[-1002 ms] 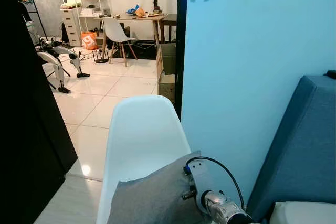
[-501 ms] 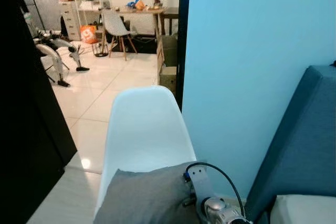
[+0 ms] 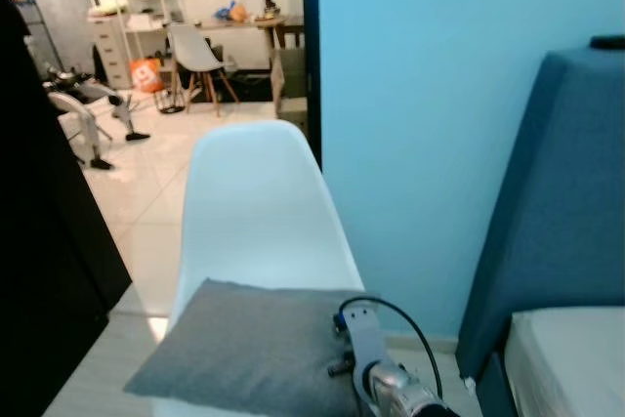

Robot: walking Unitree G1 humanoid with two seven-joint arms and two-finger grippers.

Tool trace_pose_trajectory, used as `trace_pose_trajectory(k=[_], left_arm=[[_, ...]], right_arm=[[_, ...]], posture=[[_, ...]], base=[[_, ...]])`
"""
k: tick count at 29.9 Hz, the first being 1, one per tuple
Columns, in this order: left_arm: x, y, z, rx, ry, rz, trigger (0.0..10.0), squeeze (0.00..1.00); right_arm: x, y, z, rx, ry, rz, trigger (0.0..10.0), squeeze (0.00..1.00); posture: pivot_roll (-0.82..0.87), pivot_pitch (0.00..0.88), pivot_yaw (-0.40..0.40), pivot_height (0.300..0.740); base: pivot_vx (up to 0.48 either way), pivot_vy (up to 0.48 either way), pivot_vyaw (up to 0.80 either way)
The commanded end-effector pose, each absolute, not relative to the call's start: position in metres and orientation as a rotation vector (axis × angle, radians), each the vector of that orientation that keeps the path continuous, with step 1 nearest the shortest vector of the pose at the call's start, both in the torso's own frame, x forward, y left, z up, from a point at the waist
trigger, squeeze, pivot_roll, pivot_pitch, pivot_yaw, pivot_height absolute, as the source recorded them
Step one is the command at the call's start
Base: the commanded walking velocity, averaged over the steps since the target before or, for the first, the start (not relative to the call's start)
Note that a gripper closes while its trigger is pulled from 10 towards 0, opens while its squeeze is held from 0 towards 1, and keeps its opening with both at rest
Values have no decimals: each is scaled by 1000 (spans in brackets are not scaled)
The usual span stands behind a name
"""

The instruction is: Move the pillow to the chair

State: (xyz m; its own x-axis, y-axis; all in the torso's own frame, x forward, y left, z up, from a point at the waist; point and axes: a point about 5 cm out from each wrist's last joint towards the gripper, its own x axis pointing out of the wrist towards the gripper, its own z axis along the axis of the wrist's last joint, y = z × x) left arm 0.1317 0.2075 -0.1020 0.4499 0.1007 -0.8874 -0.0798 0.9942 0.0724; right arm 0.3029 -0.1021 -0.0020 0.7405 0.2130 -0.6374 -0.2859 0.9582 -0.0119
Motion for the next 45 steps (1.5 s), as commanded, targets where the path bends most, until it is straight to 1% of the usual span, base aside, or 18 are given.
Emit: trace_pose_trajectory(k=[1,9,10,12,16,18,22,24,29,30,31,32,33,34,39,41,44,45], left_arm=[[129,196,-105,5,1126,67,10000,0],[130,195,-105,4,1122,66,10000,0],[131,196,-104,5,1121,67,10000,0],[131,196,-104,5,1121,67,10000,0],[130,197,-104,6,1122,70,10000,0],[127,198,-105,4,1127,77,10000,0],[125,199,-106,0,1131,81,10000,0],[123,198,-106,-3,1135,84,10000,0],[121,198,-107,-5,1139,85,10000,0],[121,197,-107,-6,1139,84,10000,0],[121,197,-107,-6,1139,84,10000,0],[121,196,-107,-8,1139,82,10000,0],[121,196,-107,-8,1139,82,10000,0],[122,196,-107,-9,1138,80,10000,0],[123,195,-107,-9,1136,77,10000,0],[125,193,-106,-9,1130,71,10000,0],[126,193,-106,-8,1129,69,10000,0],[127,192,-106,-7,1128,67,10000,0]], right_arm=[[306,-92,3,-69,667,301,10000,0],[309,-91,6,-89,663,313,10000,0],[309,-89,6,-133,666,334,10000,0],[309,-89,6,-133,666,334,10000,0],[309,-86,6,-236,676,352,10000,0],[316,-85,13,-272,654,324,10000,0],[322,-82,21,-243,618,330,10000,0],[326,-73,29,-160,567,369,10000,0],[330,-75,34,-111,518,350,10000,0],[329,-80,32,-104,515,335,10000,51],[329,-80,32,-104,515,335,10000,51],[327,-85,29,-100,514,320,10000,635],[327,-85,29,-100,514,320,10000,635],[326,-90,27,-97,518,305,10000,1000],[326,-95,25,-88,523,288,10000,1000],[327,-111,26,0,502,242,10000,1000],[330,-119,30,38,475,225,10000,1000],[333,-126,34,96,448,216,10000,1000]], posture=[[-19,48,5,565],[-8,47,3,545],[-4,50,1,540],[-4,50,1,540],[7,52,-6,530],[19,55,-11,530],[21,56,-14,530],[21,58,-14,530],[13,60,-13,530],[12,61,-12,530],[12,61,-12,530],[6,62,-10,530],[6,62,-10,530],[5,62,-11,530],[-4,60,-7,530],[-15,57,-1,530],[-19,56,0,530],[-23,56,2,530]], base=[[0,0,0],[0,0,0],[0,0,0],[0,0,0],[0,0,0],[0,0,0],[0,0,0],[0,0,0],[0,0,0],[0,0,0],[0,0,0],[0,0,0],[0,0,0],[0,0,0],[0,0,0],[0,0,0],[0,0,0],[0,0,0]])
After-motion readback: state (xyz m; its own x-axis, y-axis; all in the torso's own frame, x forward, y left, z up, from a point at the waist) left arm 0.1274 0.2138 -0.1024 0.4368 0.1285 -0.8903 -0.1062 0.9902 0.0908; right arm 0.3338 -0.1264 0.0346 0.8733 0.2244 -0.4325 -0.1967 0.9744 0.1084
